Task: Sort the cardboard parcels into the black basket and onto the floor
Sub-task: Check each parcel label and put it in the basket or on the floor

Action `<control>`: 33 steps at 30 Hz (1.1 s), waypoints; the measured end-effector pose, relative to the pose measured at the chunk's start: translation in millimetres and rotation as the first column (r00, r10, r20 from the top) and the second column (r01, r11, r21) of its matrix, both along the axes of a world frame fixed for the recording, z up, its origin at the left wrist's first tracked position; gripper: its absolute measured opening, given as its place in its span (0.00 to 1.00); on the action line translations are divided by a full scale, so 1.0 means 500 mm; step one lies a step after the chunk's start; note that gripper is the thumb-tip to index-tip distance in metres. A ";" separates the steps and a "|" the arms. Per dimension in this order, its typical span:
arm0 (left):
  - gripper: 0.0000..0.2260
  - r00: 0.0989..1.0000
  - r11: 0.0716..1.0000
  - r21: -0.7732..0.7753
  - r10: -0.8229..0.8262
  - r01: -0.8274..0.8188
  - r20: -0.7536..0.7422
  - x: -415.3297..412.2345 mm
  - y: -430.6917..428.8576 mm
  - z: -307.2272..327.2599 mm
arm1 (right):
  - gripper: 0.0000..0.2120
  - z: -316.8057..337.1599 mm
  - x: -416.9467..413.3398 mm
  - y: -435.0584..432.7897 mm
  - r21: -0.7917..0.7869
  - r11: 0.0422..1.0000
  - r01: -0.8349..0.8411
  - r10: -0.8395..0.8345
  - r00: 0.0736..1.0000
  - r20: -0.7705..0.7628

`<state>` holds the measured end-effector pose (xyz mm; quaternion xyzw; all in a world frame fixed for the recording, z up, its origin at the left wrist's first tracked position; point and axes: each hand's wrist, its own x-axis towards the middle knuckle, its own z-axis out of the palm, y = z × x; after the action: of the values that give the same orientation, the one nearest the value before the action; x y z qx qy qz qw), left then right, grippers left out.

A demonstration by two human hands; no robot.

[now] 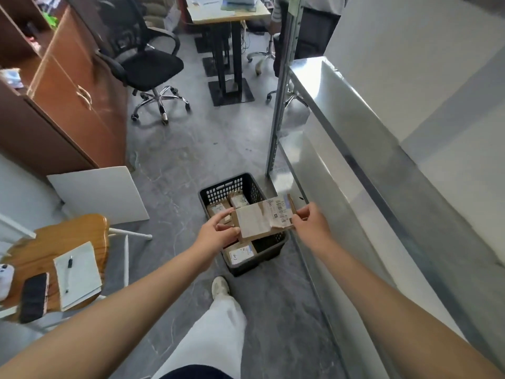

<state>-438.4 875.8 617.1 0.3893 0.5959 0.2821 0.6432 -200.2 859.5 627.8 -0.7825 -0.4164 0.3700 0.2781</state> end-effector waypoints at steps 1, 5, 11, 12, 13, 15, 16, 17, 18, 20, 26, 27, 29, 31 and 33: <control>0.23 1.000 1.000 -0.005 -0.010 0.010 -0.010 0.003 0.037 -0.010 | 0.03 -0.011 0.001 0.032 -0.023 1.000 0.020 -0.020 1.000 0.007; 0.23 0.999 0.998 -0.058 -0.022 0.019 -0.040 0.007 0.176 -0.052 | 0.04 -0.059 -0.004 0.166 -0.100 0.993 0.064 -0.061 0.998 0.031; 0.24 0.988 0.987 -0.152 -0.076 0.056 -0.131 0.021 0.353 -0.152 | 0.05 -0.159 -0.007 0.309 -0.214 0.973 0.084 -0.085 0.996 0.009; 0.24 0.987 0.985 -0.166 -0.076 0.053 -0.140 0.027 0.373 -0.173 | 0.05 -0.179 -0.003 0.326 -0.236 0.968 0.088 -0.090 0.996 0.002; 0.24 0.987 0.981 -0.190 -0.074 0.046 -0.145 0.036 0.390 -0.197 | 0.06 -0.202 0.002 0.342 -0.252 0.963 0.092 -0.097 0.995 -0.011; 0.24 0.988 0.973 -0.230 -0.056 0.022 -0.142 0.054 0.414 -0.257 | 0.06 -0.256 0.013 0.374 -0.279 0.954 0.110 -0.122 0.992 -0.027; 0.24 0.989 0.969 -0.248 -0.040 0.004 -0.139 0.066 0.424 -0.290 | 0.06 -0.287 0.019 0.389 -0.293 0.949 0.115 -0.127 0.992 -0.023; 0.24 0.990 0.963 -0.271 -0.027 -0.012 -0.141 0.079 0.432 -0.329 | 0.06 -0.322 0.027 0.402 -0.312 0.942 0.121 -0.133 0.991 -0.016; 0.24 0.990 0.955 -0.296 -0.013 -0.031 -0.143 0.091 0.438 -0.375 | 0.06 -0.361 0.035 0.411 -0.332 0.935 0.124 -0.137 0.990 -0.016; 0.23 0.989 0.931 -0.355 0.038 -0.088 -0.145 0.116 0.444 -0.466 | 0.05 -0.444 0.048 0.426 -0.373 0.922 0.102 -0.122 0.992 -0.031; 0.20 0.973 0.817 -0.531 0.167 -0.226 -0.159 0.192 0.452 -0.770 | 0.03 -0.724 0.080 0.444 -0.478 0.877 0.045 -0.031 0.999 0.036; 0.20 0.970 0.783 -0.572 0.195 -0.245 -0.147 0.204 0.451 -0.820 | 0.05 -0.766 0.080 0.447 -0.491 0.871 0.035 -0.009 0.998 0.056; 0.17 0.956 0.712 -0.641 0.254 -0.288 -0.148 0.227 0.449 -0.900 | 0.11 -0.835 0.070 0.454 -0.510 0.860 0.022 0.024 0.996 0.084; 0.15 0.944 0.665 -0.672 0.269 -0.325 -0.190 0.247 0.442 -0.978 | 0.16 -0.895 0.054 0.460 -0.529 0.849 -0.005 0.073 0.992 0.108; 0.12 0.932 0.635 -0.688 0.308 -0.352 -0.194 0.264 0.438 -1.033 | 0.23 -0.935 0.030 0.463 -0.537 0.844 -0.004 0.125 0.974 0.189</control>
<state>-306.5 1094.6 100.8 0.0026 0.7373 0.1308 0.6628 -185.1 1091.0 160.1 -0.8499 -0.3515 0.3925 -0.0098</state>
